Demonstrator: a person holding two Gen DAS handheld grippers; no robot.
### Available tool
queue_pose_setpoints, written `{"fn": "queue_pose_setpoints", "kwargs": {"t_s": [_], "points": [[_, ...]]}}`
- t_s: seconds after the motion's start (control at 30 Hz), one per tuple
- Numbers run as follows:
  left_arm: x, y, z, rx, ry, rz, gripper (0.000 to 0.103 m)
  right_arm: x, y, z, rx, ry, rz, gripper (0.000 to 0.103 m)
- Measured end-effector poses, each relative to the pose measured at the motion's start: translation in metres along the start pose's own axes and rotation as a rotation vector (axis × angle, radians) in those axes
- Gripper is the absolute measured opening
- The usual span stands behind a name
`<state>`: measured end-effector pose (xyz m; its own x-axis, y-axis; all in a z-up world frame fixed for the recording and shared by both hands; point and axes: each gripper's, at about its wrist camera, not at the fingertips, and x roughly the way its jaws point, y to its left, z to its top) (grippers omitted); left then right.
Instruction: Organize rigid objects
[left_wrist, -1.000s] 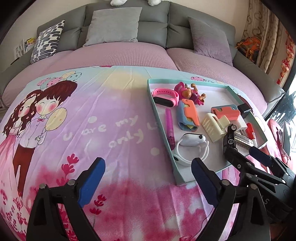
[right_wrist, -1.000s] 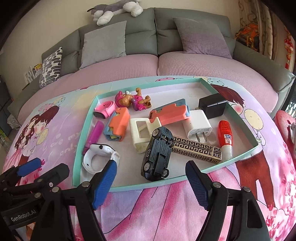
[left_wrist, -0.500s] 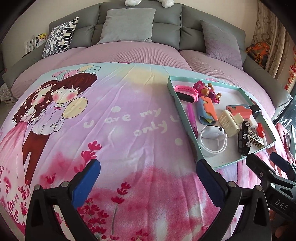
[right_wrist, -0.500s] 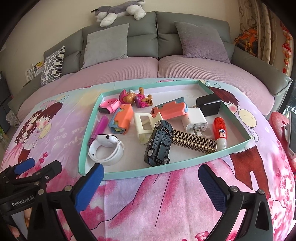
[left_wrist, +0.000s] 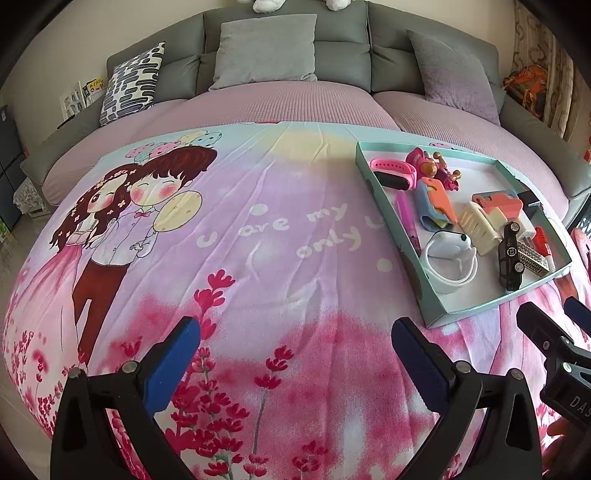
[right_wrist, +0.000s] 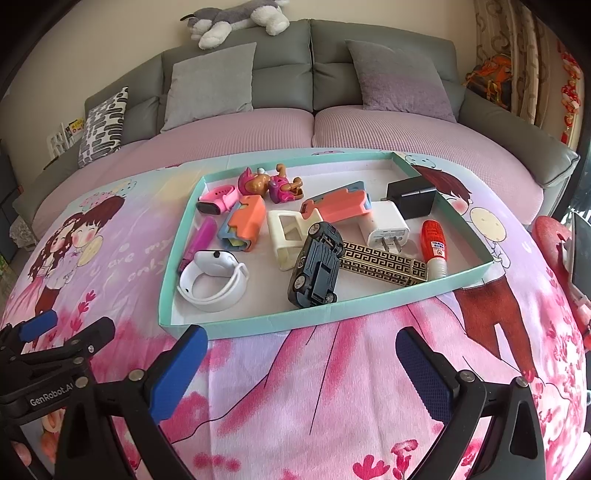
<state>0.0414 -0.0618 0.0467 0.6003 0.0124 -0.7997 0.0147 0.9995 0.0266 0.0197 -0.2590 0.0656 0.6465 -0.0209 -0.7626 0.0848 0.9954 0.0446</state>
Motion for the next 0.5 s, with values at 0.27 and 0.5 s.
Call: {"fn": "queue_pose_setpoints", "kwargs": {"t_s": [0.27,0.5], "points": [[-0.0025,-0.0006,-0.0017,0.005,-0.007,0.020,0.103,0.0001,-0.0008,-0.0005,0.004,0.009,-0.004,0.103],[-0.0042,0.0028,-0.0036,-0.009,-0.016,0.030,0.103,0.0007,-0.0030,-0.0012,0.012,0.016,-0.003,0.103]]}}
